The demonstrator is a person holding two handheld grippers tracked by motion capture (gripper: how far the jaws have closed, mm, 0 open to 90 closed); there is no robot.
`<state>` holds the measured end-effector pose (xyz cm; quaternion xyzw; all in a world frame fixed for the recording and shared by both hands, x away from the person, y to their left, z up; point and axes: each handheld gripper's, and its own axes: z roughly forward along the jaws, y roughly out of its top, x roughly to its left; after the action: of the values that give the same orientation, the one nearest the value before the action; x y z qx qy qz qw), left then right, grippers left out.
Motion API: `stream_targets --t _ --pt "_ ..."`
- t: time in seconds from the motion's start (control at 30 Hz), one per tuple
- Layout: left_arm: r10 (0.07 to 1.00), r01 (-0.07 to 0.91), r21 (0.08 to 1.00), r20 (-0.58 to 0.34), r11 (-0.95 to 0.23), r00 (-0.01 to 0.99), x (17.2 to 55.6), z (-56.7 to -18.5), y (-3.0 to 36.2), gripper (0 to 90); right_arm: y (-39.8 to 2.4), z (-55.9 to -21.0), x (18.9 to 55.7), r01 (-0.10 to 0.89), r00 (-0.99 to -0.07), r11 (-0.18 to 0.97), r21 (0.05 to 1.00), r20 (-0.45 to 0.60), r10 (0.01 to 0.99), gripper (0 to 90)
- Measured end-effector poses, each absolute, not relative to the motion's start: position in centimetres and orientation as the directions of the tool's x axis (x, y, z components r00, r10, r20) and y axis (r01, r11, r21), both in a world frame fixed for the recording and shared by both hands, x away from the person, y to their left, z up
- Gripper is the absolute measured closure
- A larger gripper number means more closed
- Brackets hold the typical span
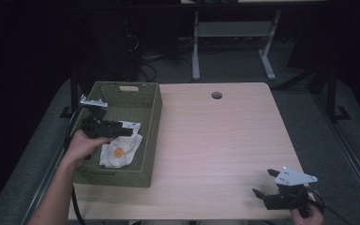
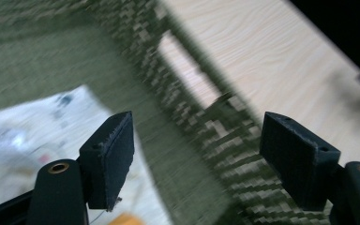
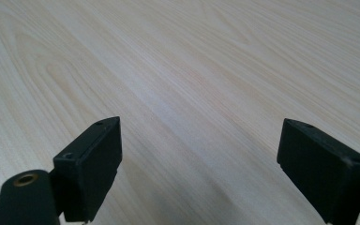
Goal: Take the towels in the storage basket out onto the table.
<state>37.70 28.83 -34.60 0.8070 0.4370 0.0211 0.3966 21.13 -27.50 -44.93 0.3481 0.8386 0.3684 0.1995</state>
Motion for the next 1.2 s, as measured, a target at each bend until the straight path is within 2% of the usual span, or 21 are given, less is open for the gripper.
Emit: stream_targets --t 0.17,0.4,0.6,1.1,1.2 --pt "0.795 0.74 0.59 -0.255 -0.323 0.551 38.1 -35.6 29.1 28.7 -27.4 -44.8 21.0 0.437 -0.676 0.481 0.76 -0.075 0.733 13.9" --pt "0.877 0.821 0.447 -0.142 -0.356 0.458 39.1 -37.2 28.6 31.2 -27.4 -44.8 21.0 0.425 -0.685 0.493 0.759 -0.087 0.724 13.9" --pt "0.901 0.856 0.387 -0.122 -0.342 0.415 39.8 -38.2 28.1 27.5 -27.5 -44.8 20.9 0.428 -0.679 0.482 0.765 -0.08 0.73 13.9" --pt "0.935 0.912 0.206 0.048 -0.354 0.352 41.5 -41.8 26.3 23.4 -27.5 -44.7 20.9 0.425 -0.684 0.486 0.764 -0.081 0.725 13.9" --pt "0.932 0.912 0.194 0.049 -0.361 0.358 41.7 -42.1 25.9 23.6 -27.5 -44.7 20.8 0.43 -0.681 0.477 0.767 -0.072 0.729 13.9"
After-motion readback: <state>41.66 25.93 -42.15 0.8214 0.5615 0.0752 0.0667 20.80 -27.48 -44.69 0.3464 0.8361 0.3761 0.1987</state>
